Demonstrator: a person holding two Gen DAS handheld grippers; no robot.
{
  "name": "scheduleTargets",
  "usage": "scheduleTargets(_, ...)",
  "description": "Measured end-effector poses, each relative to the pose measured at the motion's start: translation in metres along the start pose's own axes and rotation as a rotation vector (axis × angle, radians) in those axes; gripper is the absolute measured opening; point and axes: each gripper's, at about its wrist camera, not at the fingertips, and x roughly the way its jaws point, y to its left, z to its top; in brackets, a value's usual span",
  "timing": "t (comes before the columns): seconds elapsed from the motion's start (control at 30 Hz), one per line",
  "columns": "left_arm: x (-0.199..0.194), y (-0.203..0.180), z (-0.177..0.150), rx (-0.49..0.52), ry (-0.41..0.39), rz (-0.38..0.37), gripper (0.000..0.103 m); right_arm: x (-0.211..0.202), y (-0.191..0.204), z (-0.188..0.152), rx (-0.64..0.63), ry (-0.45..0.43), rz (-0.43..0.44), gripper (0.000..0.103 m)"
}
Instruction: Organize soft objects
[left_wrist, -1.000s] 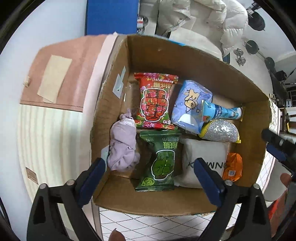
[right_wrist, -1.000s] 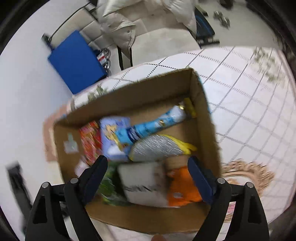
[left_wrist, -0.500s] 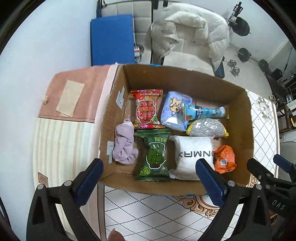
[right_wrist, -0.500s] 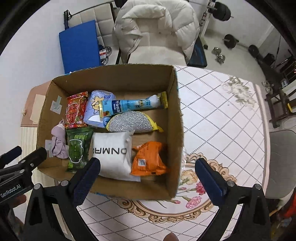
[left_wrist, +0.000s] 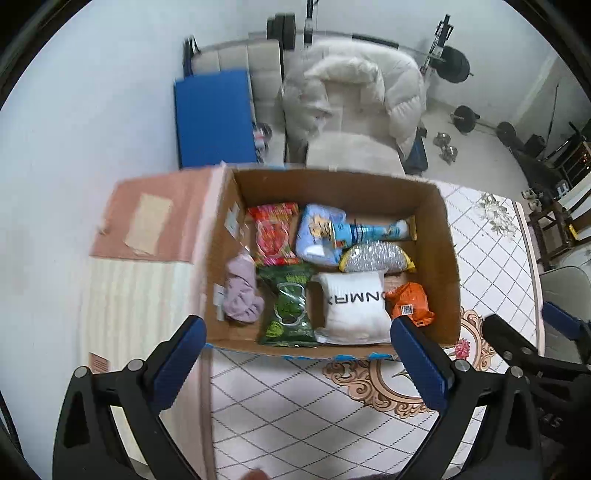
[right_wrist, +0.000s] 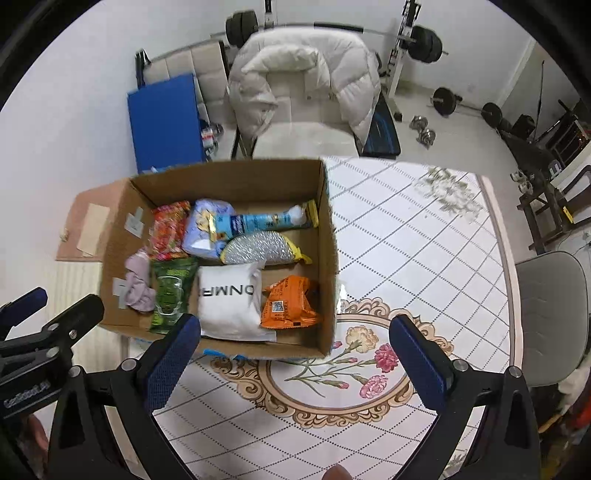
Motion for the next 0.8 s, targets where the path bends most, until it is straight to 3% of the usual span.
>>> scheduleTargets(0.43,-0.132,-0.010,-0.029,-0.026,-0.157,-0.043,0.102,-0.172,-0.021,-0.038,-0.016,-0.237,-0.002,0.103)
scheduleTargets(0.8,-0.194,-0.019,-0.055,-0.015,-0.220,-0.055,0.102,-0.251,-0.024,-0.067,-0.067,-0.329,-0.024,0.103)
